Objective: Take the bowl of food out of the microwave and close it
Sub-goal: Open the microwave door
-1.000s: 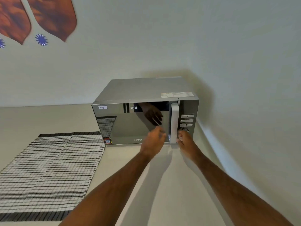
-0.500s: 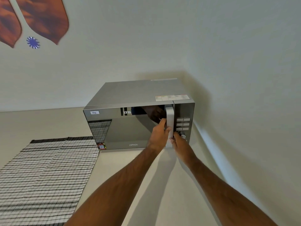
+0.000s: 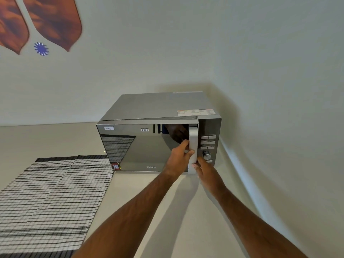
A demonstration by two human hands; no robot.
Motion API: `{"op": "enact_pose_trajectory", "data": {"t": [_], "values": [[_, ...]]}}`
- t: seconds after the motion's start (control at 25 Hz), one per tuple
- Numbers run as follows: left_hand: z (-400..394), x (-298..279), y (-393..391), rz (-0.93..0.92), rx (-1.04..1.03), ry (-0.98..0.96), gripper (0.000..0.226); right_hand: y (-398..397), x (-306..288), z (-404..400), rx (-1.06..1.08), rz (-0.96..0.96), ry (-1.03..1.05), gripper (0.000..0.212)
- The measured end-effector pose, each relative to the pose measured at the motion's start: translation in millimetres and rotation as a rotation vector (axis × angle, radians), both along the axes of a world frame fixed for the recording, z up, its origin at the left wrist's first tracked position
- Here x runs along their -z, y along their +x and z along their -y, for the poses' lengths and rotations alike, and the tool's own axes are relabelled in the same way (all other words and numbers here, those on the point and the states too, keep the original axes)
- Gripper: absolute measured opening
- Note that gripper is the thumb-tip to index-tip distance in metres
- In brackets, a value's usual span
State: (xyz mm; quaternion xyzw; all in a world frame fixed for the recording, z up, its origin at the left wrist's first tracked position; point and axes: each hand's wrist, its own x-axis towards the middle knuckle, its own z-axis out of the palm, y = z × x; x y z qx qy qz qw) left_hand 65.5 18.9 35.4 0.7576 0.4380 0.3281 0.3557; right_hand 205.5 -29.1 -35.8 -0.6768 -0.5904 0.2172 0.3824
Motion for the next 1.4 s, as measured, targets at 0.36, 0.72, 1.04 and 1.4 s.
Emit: {"op": "enact_pose_trajectory", "data": {"t": [0.36,0.72,1.04,1.4], "values": [[30,7,-31,0.043,0.051,-0.034,0.04,-4,2,32,-0.079,0.036,0.018,0.028],[77,16,-91,0.23,0.15,-0.19,0.04,2,18,85,-0.159,0.197,0.045,0.027],[125,22,-165,0.312,0.159,-0.295,0.029,0,48,100,-0.13,0.602,-0.016,0.045],[166,23,-252,0.235,0.048,-0.312,0.036,-39,64,87,-0.269,0.715,-0.195,0.081]]}}
